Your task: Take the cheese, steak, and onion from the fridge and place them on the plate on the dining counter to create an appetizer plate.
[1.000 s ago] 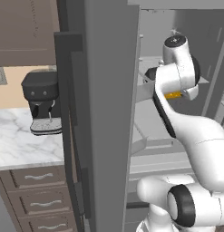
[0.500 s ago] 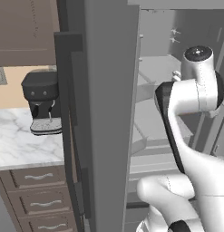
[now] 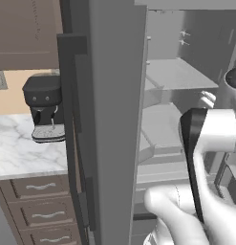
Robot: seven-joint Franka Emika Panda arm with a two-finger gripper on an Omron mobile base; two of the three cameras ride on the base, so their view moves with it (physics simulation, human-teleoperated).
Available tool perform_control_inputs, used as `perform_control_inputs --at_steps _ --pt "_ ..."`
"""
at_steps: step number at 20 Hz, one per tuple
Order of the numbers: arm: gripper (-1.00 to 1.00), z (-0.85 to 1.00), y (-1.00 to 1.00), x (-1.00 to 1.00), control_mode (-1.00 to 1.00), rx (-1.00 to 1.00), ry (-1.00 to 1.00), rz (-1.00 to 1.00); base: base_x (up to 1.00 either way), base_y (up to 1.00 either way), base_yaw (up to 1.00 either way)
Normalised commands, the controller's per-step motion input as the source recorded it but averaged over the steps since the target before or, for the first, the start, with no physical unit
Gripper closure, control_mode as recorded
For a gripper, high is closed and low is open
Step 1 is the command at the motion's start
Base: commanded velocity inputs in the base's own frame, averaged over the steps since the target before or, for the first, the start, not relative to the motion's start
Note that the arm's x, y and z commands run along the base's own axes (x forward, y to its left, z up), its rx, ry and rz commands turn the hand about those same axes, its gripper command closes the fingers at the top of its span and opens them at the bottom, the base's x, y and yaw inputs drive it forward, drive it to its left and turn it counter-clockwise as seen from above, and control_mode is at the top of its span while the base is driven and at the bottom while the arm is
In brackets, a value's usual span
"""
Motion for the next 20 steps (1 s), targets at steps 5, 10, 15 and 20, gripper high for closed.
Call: perform_control_inputs --at_steps 5,10,15,20 --pt "1.0 0.09 0.01 -0.86 -1.0 0.0 0.0 0.03 0.0 0.0 0.0" --pt "1.0 0.0 0.0 0.0 1.0 0.0 0.0 0.0 -0.96 0.11 0.08" --pt "1.0 0.0 0.0 0.0 1.0 0.0 0.0 0.0 -1.0 0.14 0.09" --pt "1.0 0.0 0.0 0.0 1.0 0.0 0.0 0.0 -0.96 0.02 0.09"
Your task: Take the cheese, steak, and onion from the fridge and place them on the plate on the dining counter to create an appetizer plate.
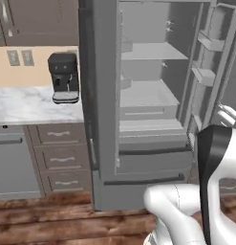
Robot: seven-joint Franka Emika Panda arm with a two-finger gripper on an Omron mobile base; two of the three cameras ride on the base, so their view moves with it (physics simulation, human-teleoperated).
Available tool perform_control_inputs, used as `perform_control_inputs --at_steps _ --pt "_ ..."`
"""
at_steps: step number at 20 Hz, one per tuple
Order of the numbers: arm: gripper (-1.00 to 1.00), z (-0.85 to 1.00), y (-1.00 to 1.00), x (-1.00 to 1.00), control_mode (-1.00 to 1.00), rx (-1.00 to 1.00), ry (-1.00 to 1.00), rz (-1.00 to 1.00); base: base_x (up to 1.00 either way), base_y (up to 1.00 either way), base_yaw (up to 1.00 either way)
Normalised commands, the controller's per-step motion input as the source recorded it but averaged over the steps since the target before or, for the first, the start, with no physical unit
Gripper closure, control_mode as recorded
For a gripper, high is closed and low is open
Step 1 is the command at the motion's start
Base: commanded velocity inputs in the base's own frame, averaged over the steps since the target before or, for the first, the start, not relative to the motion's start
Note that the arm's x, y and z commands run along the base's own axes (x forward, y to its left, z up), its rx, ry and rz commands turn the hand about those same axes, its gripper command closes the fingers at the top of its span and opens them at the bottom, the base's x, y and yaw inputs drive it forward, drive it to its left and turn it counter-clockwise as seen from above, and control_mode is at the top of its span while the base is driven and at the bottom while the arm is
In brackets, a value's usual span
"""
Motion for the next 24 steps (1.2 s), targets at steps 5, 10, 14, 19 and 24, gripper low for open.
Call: perform_control_inputs --at_steps 5,10,14,19,24 --pt "1.0 0.0 0.0 0.0 1.0 0.0 0.0 0.0 -0.49 -0.55 0.01" --pt "1.0 0.0 0.0 0.0 1.0 0.0 0.0 0.0 -0.01 -1.0 0.0" --pt "1.0 0.0 0.0 0.0 1.0 0.0 0.0 0.0 0.02 -1.0 0.0" --pt "1.0 0.0 0.0 0.0 1.0 0.0 0.0 0.0 0.0 -1.0 0.0" --pt "1.0 0.0 0.0 0.0 1.0 0.0 0.0 0.0 0.0 -1.0 0.0"
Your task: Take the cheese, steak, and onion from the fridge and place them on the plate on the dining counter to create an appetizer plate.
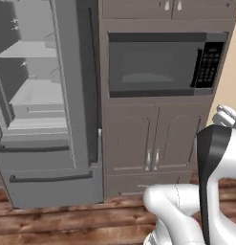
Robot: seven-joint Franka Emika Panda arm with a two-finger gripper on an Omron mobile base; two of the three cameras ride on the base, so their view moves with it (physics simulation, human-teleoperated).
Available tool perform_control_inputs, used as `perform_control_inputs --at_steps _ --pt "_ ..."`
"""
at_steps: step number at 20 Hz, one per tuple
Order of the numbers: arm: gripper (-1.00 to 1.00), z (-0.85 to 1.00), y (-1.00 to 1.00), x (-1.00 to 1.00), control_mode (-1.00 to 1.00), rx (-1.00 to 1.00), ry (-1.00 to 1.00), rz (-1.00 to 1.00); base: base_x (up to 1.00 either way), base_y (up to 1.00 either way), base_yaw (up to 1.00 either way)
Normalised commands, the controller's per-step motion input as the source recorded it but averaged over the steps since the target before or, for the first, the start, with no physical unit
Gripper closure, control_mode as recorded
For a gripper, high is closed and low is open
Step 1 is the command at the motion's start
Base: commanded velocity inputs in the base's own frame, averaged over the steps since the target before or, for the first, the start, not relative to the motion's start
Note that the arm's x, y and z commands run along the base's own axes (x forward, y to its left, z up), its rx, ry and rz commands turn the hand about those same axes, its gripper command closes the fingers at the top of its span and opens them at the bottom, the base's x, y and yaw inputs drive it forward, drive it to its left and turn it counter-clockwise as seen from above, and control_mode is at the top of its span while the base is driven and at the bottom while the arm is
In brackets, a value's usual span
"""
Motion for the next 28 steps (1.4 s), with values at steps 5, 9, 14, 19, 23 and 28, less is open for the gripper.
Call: perform_control_inputs --at_steps 5,9,14,19,23,28 --pt "1.0 0.0 0.0 0.0 1.0 0.0 0.0 0.0 0.0 -1.0 0.0" --pt "1.0 0.0 0.0 0.0 1.0 0.0 0.0 0.0 0.0 -1.0 0.0" --pt "1.0 0.0 0.0 0.0 1.0 0.0 0.0 0.0 0.0 -1.0 0.0" --pt "1.0 0.0 0.0 0.0 1.0 0.0 0.0 0.0 -0.02 -1.0 0.0" --pt "1.0 0.0 0.0 0.0 1.0 0.0 0.0 0.0 -0.1 -1.0 0.0" --pt "1.0 0.0 0.0 0.0 1.0 0.0 0.0 0.0 -0.23 -1.0 0.0"
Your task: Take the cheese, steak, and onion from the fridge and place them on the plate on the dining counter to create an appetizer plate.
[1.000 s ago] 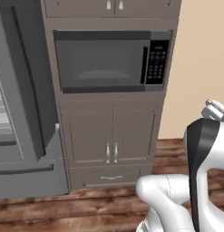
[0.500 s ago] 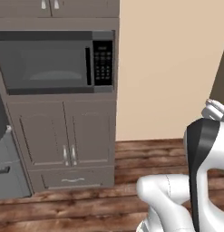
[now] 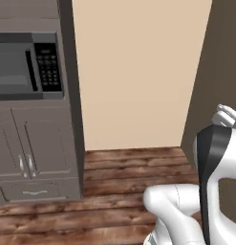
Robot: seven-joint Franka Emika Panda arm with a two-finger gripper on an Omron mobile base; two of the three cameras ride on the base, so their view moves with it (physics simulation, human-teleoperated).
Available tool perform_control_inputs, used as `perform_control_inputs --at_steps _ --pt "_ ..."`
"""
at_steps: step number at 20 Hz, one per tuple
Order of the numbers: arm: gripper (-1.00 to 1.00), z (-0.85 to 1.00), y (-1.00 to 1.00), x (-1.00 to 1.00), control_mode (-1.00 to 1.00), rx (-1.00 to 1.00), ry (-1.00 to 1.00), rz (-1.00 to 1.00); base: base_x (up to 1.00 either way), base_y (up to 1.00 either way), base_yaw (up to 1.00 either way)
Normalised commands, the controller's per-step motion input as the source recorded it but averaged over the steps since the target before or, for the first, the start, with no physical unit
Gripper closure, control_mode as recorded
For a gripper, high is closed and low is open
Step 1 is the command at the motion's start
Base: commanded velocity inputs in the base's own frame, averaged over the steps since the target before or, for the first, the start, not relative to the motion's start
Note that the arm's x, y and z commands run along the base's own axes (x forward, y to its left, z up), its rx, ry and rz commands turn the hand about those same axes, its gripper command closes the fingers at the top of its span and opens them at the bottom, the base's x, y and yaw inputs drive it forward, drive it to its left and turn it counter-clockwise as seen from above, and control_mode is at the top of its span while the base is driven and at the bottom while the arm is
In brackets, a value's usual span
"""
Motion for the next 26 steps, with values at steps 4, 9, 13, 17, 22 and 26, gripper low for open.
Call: perform_control_inputs --at_steps 4,9,13,17,22,26 --pt "1.0 0.0 0.0 0.0 1.0 0.0 0.0 0.0 -0.84 -0.99 0.0" --pt "1.0 0.0 0.0 0.0 1.0 0.0 0.0 0.0 -1.0 -0.47 0.0" --pt "1.0 0.0 0.0 0.0 1.0 0.0 0.0 0.0 -1.0 0.24 0.0" --pt "1.0 0.0 0.0 0.0 1.0 0.0 0.0 0.0 -1.0 0.89 0.0" --pt "1.0 0.0 0.0 0.0 1.0 0.0 0.0 0.0 -1.0 0.99 0.01" --pt "1.0 0.0 0.0 0.0 1.0 0.0 0.0 0.0 -1.0 1.0 0.03"
